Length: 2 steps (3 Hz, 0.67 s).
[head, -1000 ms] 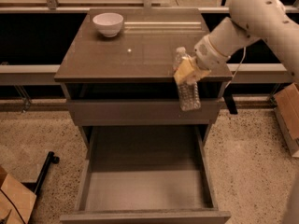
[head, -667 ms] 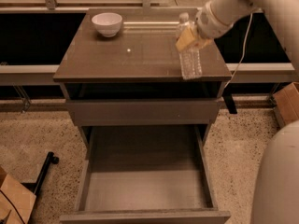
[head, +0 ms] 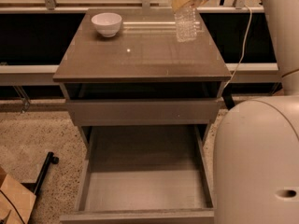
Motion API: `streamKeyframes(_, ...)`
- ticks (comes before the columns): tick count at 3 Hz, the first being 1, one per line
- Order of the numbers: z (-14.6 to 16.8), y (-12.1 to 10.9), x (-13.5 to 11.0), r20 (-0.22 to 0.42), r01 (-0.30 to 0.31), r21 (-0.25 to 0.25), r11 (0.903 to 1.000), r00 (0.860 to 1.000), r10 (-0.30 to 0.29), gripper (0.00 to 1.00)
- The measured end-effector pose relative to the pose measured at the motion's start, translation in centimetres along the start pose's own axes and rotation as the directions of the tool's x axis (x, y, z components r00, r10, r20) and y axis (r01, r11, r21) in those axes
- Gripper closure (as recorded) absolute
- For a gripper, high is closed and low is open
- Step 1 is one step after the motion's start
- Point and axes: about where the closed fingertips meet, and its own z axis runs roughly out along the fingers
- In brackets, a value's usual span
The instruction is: Pick water bottle from middle drawer and place on counter
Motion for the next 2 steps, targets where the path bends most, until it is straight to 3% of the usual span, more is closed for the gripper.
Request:
streamKeyframes(1,0.2,0.0,0.1,-0.004,0.001,-0.001,1.0000,1.000,-0.001,1.00)
streamKeyframes(2,1.6,0.5,2.1,-0.065,0.008,-0.017,0.9998,0.998,-0.009,1.00)
